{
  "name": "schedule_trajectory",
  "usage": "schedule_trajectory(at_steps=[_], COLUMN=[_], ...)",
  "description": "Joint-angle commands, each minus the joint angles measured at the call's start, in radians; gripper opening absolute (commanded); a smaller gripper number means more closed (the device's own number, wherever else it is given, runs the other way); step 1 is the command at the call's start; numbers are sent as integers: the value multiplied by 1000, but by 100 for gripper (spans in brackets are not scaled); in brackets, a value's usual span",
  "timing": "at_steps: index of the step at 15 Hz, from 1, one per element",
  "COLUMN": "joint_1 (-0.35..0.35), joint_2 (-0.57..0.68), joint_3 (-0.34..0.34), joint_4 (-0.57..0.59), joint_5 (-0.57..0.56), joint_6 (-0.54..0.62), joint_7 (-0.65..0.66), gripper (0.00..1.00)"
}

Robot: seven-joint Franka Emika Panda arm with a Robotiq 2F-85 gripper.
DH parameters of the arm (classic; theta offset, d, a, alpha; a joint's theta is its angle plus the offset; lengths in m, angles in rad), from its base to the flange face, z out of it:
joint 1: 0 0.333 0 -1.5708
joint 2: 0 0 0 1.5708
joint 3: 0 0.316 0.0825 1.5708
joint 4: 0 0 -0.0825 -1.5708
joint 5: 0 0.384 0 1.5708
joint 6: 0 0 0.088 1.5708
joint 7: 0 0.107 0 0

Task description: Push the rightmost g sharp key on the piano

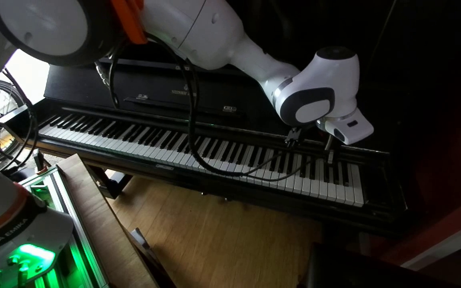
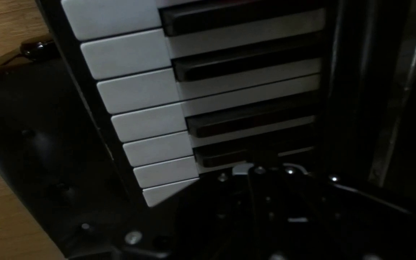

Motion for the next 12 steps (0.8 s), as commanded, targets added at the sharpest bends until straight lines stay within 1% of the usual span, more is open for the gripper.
schedule_trajectory(at_steps=[1,12], joint_1=[-21,-40], joint_2=[62,122], joint_3=[8,9], joint_4=[72,148], joint_5=[29,28], joint_6=[10,-2], joint_7=[-33,-42], gripper=[0,0])
